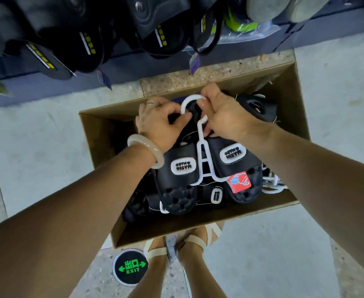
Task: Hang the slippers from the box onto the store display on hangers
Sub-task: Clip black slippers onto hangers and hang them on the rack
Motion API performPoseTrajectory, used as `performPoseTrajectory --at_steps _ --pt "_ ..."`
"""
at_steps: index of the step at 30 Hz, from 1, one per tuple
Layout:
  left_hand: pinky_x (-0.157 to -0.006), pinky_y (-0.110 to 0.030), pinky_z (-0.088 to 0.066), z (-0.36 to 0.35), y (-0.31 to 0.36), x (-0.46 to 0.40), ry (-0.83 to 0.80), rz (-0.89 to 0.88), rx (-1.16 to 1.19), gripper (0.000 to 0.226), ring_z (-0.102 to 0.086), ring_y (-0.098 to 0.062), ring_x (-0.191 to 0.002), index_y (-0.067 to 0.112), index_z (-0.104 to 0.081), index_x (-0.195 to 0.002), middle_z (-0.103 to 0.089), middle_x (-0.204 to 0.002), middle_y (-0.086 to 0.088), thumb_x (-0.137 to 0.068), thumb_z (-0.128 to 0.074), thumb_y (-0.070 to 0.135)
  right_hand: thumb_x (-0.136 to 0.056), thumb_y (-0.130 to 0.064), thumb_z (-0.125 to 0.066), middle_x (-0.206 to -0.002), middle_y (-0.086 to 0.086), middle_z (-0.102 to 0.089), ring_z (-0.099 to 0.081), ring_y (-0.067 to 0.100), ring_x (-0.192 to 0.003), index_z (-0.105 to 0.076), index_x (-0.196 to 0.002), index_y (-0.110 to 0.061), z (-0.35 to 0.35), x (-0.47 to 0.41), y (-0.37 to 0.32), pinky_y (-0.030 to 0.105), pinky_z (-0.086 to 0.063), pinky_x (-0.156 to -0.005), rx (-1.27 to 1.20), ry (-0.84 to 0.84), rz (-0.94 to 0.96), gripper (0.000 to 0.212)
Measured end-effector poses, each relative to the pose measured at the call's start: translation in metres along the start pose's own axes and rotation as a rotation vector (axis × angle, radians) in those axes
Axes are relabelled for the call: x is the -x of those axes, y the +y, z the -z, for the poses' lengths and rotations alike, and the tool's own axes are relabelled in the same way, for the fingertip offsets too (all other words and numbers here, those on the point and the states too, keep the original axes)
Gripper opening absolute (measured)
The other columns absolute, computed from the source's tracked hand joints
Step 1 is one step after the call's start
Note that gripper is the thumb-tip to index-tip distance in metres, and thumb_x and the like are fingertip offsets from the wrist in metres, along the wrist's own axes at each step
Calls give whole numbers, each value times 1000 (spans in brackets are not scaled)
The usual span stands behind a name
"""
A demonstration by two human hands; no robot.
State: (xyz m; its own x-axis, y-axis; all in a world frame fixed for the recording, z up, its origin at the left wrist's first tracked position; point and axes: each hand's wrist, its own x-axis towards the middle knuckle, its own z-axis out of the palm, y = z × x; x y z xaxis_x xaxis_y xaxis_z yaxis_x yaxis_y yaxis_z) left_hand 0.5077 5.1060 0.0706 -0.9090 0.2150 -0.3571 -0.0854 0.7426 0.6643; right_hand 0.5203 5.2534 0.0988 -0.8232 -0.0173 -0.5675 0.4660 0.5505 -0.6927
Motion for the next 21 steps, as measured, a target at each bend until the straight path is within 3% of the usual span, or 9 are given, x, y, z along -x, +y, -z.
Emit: performPoseTrajectory --at_steps 3,6,9,12,14,16,18,21 --pt "-80 -34 -46 28 18 6 -238 -20 145 17 -56 -11 -79 25 -64 -78 -61 -81 2 -87 -57 39 -99 -28 -31 -82 16 -55 -62 23 -54 -33 -98 -21 12 26 -18 41 -57 -54 -20 -48 -24 7" --pt "-67 -28 -42 61 50 14 -364 -71 126 21 -49 -9 -63 16 -70 -89 -57 -68 1 -91 -54 30 -99 -29 -32 -80 24 -58 -58 14 -40 -33 -98 -21 33 55 -45 46 -57 -49 -44 -23 -30 8" --pt "-71 -19 -41 98 88 20 -397 -165 110 25 -55 -10 -74 12 -69 -92 -62 -81 -1 -93 -51 29 -99 -27 -35 -75 19 -59 -54 8 -31 -34 -97 -17 57 84 -80 40 -54 -46 -14 85 36 10" --pt "-90 -27 -45 140 128 27 -465 -283 130 29 -62 -18 -96 11 -67 -96 -68 -101 -6 -90 -50 34 -98 -27 -36 -72 12 -60 -51 12 -30 -34 -95 -18 87 113 -121 32 -49 -37 22 163 99 10" --pt "-92 -28 -46 172 156 37 -553 -327 102 27 -62 -23 -95 16 -64 -97 -68 -101 -9 -87 -54 39 -98 -28 -37 -66 4 -56 -51 13 -30 -35 -93 -18 107 136 -150 31 -47 -36 18 186 102 11" --pt "-94 -33 -46 208 185 50 -647 -394 5 32 -60 -28 -92 10 -62 -104 -66 -99 -14 -86 -59 36 -98 -27 -39 -64 1 -55 -53 13 -32 -37 -91 -19 124 164 -183 31 -46 -38 13 183 118 11" --pt "-92 -32 -47 245 216 68 -745 -448 -149 31 -61 -23 -92 9 -60 -107 -67 -99 -10 -85 -61 31 -97 -27 -41 -71 4 -60 -56 13 -35 -38 -82 -24 136 197 -219 26 -43 -35 10 152 151 16" --pt "-77 -11 -45 302 261 102 -816 -482 -310 10 -59 -5 -80 23 -61 -92 -65 -88 3 -84 -64 29 -96 -28 -43 -79 8 -66 -59 15 -40 -41 -81 -22 151 247 -271 20 -38 -34 32 127 210 16"
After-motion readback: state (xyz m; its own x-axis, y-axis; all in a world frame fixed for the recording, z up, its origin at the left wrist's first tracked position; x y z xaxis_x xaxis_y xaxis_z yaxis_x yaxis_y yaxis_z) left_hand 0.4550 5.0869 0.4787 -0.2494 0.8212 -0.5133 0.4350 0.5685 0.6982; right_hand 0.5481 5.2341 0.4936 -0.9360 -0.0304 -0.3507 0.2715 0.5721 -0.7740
